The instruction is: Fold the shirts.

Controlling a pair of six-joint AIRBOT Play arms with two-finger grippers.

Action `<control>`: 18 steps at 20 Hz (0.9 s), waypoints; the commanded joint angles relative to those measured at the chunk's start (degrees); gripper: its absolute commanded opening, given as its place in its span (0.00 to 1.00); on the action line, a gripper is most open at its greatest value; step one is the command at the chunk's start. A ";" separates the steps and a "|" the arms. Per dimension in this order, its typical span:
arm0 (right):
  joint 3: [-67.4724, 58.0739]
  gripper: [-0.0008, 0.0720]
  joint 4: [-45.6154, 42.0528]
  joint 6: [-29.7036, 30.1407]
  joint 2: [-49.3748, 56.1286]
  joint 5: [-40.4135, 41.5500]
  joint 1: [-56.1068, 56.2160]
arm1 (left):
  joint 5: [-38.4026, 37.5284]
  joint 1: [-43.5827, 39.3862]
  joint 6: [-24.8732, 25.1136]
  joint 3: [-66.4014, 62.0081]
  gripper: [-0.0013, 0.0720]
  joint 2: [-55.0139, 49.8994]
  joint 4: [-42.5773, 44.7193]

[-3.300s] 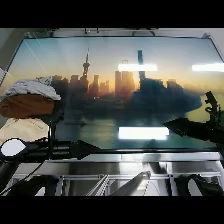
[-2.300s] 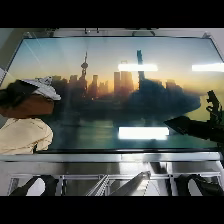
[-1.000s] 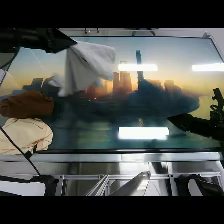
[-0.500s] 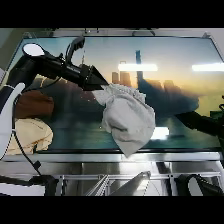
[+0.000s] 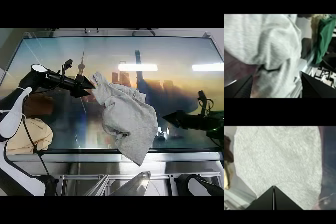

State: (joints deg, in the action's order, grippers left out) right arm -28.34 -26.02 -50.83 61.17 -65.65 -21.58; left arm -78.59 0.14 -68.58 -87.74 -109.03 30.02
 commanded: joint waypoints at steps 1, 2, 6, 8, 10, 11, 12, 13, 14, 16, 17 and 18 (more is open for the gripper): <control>0.00 0.04 6.45 0.44 9.64 -0.70 0.92 | 2.23 1.18 -0.48 -0.02 0.87 -5.11 -0.04; 0.00 0.04 7.45 0.42 11.10 -0.76 0.96 | 2.25 0.83 -0.44 -0.02 0.87 -5.88 0.00; -0.07 0.03 7.65 4.96 12.44 2.36 0.90 | 5.42 -1.11 -0.15 -0.02 0.87 -7.19 0.50; -0.44 0.04 7.65 5.03 12.35 3.06 0.83 | 7.54 -2.47 0.13 -0.02 0.87 -7.17 0.44; -0.39 0.04 7.69 3.43 12.41 2.67 0.87 | 8.87 -4.09 0.17 -0.02 0.87 -7.19 0.48; -0.39 0.04 7.63 1.25 12.41 2.67 0.96 | 9.51 -4.90 0.20 -0.02 0.87 -7.19 0.50; -0.42 0.03 7.52 1.42 12.41 2.82 0.85 | 10.23 -5.62 0.20 -0.02 0.87 -7.19 0.59; -0.48 0.03 6.27 1.49 12.41 3.28 0.22 | 10.69 -6.14 0.20 -0.02 0.87 -7.19 1.07; -0.74 0.04 4.20 1.46 12.41 3.30 -0.90 | 10.86 -6.78 0.17 -0.02 0.87 -7.19 2.45; -0.81 0.37 -0.55 1.31 12.41 3.10 -3.17 | 11.13 -7.39 0.15 -0.15 0.87 -7.19 5.92; -0.79 0.62 -2.99 0.66 12.44 3.54 -3.43 | 11.10 -7.72 0.15 -0.72 0.92 -7.19 6.56; -0.74 0.62 -5.16 -1.05 12.44 4.15 -3.08 | 11.17 -8.09 0.13 -1.22 0.95 -7.19 6.56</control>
State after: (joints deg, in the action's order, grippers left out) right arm -29.04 -24.97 -49.71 73.56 -62.41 -23.75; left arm -68.88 -6.83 -68.49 -88.29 -116.07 33.10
